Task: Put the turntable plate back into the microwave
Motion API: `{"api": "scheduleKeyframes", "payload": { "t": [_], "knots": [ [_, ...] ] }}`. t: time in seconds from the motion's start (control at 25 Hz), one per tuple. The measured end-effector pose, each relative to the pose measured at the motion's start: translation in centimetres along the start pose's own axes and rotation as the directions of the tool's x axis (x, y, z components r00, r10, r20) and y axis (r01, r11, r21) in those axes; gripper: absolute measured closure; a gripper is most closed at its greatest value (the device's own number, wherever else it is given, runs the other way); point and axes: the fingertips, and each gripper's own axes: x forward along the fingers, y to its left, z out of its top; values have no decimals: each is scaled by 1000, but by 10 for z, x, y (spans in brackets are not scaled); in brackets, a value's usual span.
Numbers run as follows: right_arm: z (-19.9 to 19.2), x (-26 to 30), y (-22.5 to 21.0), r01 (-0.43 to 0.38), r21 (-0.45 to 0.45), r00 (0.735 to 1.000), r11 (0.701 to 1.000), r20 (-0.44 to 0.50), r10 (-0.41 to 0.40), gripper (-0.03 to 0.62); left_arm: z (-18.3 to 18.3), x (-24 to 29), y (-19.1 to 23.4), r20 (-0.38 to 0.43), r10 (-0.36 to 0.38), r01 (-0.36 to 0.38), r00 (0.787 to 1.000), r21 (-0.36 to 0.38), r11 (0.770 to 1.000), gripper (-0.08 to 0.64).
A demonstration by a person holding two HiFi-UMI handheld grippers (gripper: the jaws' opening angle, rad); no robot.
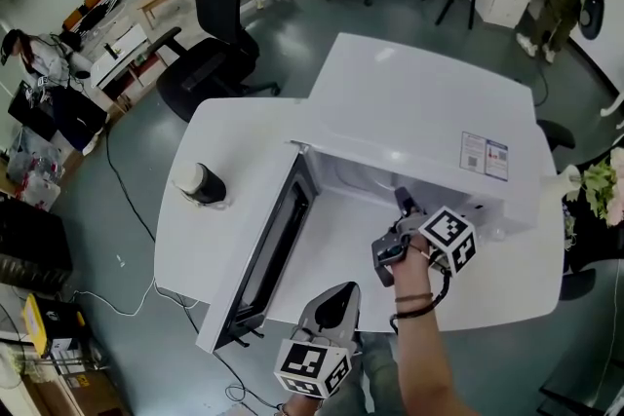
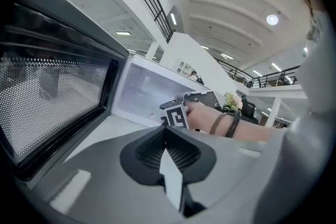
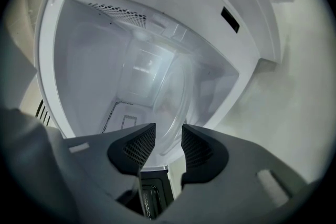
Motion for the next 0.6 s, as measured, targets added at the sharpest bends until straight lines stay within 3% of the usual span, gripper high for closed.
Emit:
{"api": "scheduleKeyframes", "payload": {
  "t": [0.16, 0.36, 0.6],
  "knots": [
    [-2, -4, -3, -8, 6, 1000, 1000, -5, 8, 457, -1, -2, -3, 1, -6, 6, 1000, 4, 1000, 560],
    [5, -5, 34, -110, -80, 994, 991, 4, 111, 458, -1, -4, -3, 4, -8, 8, 1000, 5, 1000, 560],
    [9, -14, 39, -90, -86, 996, 992, 5, 91, 458, 2, -7, -8, 9, -17, 17, 1000, 4, 1000, 560]
  ]
}}
